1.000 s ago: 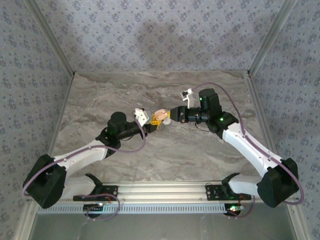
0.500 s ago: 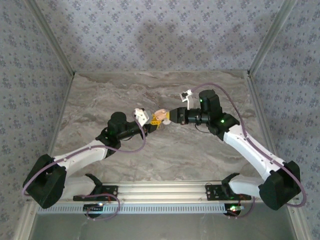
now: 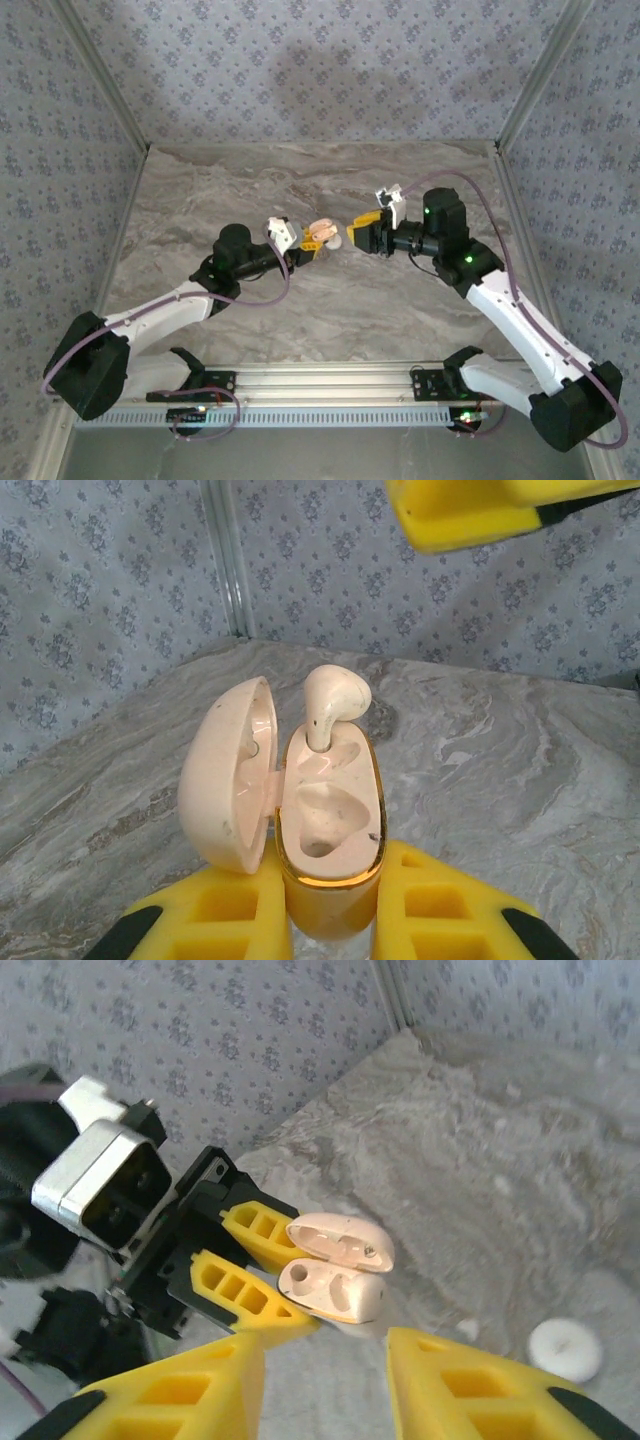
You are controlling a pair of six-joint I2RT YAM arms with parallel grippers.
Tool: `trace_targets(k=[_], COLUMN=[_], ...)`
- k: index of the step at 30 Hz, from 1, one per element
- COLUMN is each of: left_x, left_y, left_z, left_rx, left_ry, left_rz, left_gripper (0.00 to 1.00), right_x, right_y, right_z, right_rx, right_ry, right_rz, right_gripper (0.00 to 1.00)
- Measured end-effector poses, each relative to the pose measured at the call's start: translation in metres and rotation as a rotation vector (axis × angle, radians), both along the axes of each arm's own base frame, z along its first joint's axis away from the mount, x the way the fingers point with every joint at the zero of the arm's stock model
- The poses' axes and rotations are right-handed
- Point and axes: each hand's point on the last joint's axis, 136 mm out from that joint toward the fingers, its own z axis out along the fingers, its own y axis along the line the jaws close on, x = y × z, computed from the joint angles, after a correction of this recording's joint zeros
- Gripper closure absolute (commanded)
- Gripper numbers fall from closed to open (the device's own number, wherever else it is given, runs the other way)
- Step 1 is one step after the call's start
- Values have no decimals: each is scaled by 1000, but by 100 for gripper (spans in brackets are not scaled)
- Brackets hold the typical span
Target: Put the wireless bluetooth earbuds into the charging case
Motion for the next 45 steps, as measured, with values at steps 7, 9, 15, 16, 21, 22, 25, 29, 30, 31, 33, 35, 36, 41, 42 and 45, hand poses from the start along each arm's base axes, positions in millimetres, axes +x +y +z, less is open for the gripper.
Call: trace_targets(k=[7, 9, 15, 16, 21, 22, 25, 29, 30, 31, 33, 35, 36, 41, 42, 45], left_x=[-1, -2, -2, -2, -2, -2, -2, -2, -2, -2, -2, -2, -2, -2, -2, -2], left_y=[0, 0, 1, 1, 1, 1, 1, 1, 1, 1, 1, 1, 1, 1, 1, 1], left_z=[1, 3, 4, 4, 3, 3, 3, 3, 3, 3, 3, 3, 3, 3, 3, 3], left_rx=[3, 1, 3, 3, 4, 4, 4, 5, 5, 6, 6, 6, 6, 6, 6, 6], left_ry=[-11, -18, -26, -26, -25, -25, -25, -26, -27, -28, -28, -28, -28, -28, -28, -28], left_rz=[-7, -7, -8, -8, -8, -8, -8, -8, -8, -8, -8, -8, -8, -8, -8, -8], left_gripper=[89, 89, 89, 89, 89, 89, 89, 89, 89, 89, 89, 89, 89, 89, 89, 89], right_x=[-5, -2, 0, 0, 2, 2, 5, 6, 5, 4, 3, 2, 1, 0, 0, 0], right_y=[2, 4, 12, 13, 20, 22, 24, 26, 27, 28, 30, 32, 32, 34, 35, 35], right_z=[-22, -29, -42, -42, -40, -40, -39, -38, -37, -37, -37, -37, -38, -39, -40, -39], right_rx=[-173, -208, -262, -265, -261, -259, -254, -248, -245, -242, -236, -233, -233, -232, -232, -232], right_ry=[-272, -311, -380, -389, -429, -435, -446, -456, -458, -459, -460, -461, -460, -454, -453, -455], right_rz=[144, 173, 234, 240, 257, 257, 257, 260, 264, 270, 280, 287, 290, 297, 299, 299], right_gripper=[59, 63, 68, 68, 71, 72, 75, 81, 82, 84, 88, 91, 92, 94, 94, 91])
